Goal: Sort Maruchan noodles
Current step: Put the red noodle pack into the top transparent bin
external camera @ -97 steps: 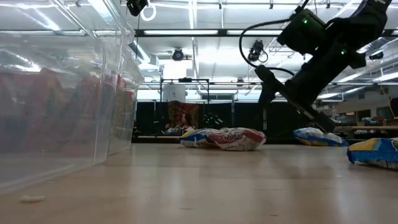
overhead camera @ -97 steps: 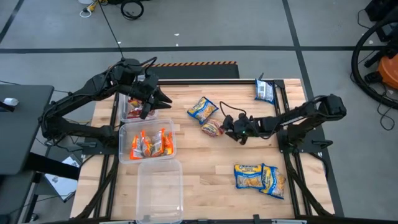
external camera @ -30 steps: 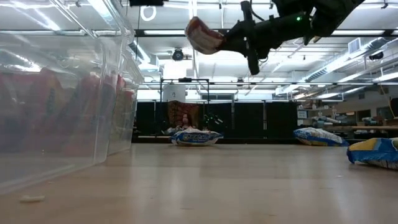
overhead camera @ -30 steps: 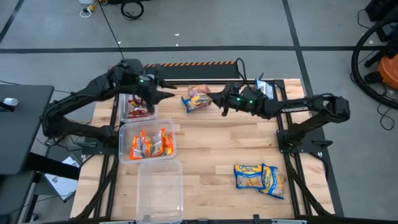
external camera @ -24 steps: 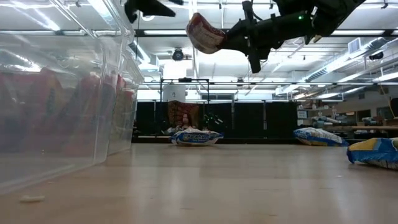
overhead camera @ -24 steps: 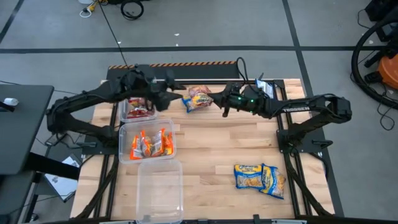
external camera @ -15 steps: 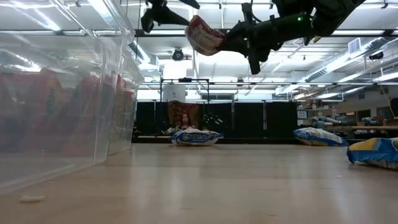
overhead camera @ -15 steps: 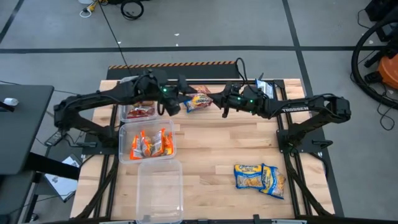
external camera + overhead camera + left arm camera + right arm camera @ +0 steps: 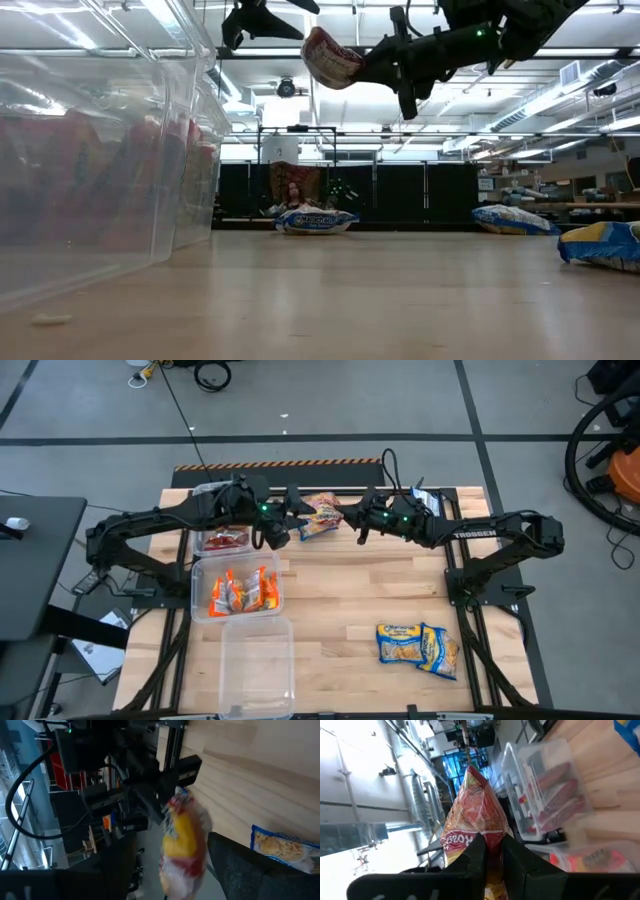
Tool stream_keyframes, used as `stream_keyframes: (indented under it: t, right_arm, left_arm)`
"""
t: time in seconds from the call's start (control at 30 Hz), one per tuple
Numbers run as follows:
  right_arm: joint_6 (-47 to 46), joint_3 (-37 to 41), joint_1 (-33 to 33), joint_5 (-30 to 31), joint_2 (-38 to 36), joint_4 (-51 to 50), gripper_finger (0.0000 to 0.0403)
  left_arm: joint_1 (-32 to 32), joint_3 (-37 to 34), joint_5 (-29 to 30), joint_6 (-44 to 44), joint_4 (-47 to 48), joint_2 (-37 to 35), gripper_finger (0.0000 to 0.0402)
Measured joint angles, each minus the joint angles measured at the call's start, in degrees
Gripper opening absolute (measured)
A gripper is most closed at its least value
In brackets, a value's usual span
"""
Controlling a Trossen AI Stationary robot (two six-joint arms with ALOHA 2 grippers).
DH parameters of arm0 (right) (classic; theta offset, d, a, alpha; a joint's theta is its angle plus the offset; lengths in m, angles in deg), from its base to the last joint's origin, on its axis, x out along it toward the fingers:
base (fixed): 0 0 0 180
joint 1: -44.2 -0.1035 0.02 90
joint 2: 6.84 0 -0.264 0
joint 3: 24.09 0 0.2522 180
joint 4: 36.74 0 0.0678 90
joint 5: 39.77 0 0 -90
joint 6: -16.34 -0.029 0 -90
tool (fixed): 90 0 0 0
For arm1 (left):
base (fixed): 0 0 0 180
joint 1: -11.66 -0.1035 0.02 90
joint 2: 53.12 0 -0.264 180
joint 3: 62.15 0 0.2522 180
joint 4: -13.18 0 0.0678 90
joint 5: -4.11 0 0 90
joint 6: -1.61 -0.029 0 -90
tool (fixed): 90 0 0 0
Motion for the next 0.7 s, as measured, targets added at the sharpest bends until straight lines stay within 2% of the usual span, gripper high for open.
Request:
stream_keyframes:
  t: [0.43, 0.7]
  right_arm:
    - [-1.34, -0.04, -1.45, -0.77, -0.02, 3.40, 0.0046]
    - [-0.38, -0.04, -2.17, -0.60, -0.02, 2.77, 0.0046]
  left_arm:
    - [-2.58, 0.00, 0.79, -5.20, -0.66, 2.00, 0.0250]
    - [-1.79, -0.02, 0.18, -5.39, -5.40, 4.17, 0.0248]
